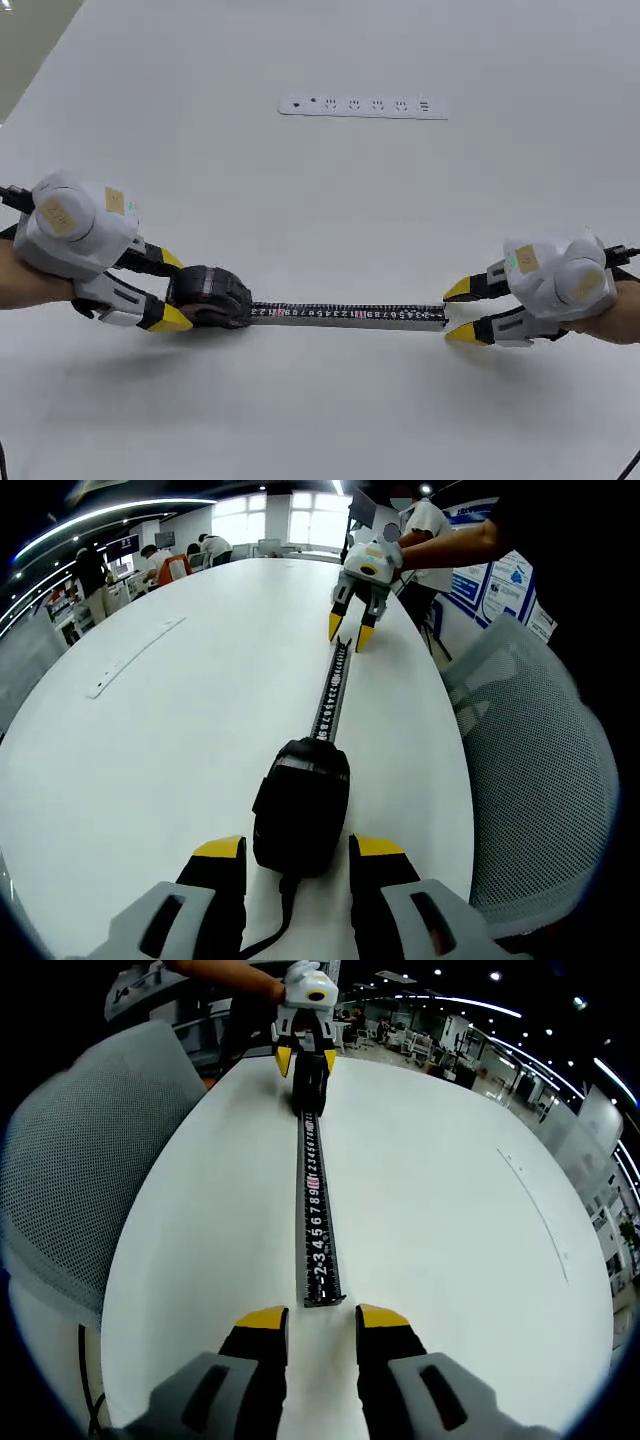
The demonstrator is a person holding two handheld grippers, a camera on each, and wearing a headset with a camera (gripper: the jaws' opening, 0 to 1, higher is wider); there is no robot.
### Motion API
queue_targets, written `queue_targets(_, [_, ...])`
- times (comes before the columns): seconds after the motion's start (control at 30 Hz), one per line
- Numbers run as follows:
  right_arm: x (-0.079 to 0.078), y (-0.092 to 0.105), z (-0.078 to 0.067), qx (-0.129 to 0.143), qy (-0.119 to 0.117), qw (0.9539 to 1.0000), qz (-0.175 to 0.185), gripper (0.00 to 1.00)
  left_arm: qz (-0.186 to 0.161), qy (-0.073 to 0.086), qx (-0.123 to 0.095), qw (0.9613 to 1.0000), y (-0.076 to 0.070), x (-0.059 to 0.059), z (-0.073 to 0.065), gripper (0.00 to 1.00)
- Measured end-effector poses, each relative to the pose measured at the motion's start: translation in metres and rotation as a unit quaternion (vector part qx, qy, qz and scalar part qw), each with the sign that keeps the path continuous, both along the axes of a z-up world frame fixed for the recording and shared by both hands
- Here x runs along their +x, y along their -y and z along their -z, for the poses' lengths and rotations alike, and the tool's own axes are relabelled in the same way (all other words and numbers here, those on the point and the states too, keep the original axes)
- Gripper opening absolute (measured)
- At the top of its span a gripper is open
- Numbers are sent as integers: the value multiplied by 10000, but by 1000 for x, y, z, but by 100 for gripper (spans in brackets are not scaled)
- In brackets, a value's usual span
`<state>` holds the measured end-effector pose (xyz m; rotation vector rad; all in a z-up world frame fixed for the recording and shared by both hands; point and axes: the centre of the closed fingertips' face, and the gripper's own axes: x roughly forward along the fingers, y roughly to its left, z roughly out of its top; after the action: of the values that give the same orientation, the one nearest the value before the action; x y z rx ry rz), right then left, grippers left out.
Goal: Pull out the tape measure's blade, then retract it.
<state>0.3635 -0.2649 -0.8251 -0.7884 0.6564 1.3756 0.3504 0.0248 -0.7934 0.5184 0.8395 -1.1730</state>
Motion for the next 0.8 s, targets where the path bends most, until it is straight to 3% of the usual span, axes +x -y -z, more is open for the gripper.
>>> queue_targets(0.43, [-7, 10, -5, 86, 16, 9993, 351, 33, -485, 90, -311, 9983, -9, -8, -5, 45])
queue_targets(0.8, [-16, 15, -11, 212, 49, 9981, 573, 38, -1061, 229, -693, 9917, -12, -23, -9, 51])
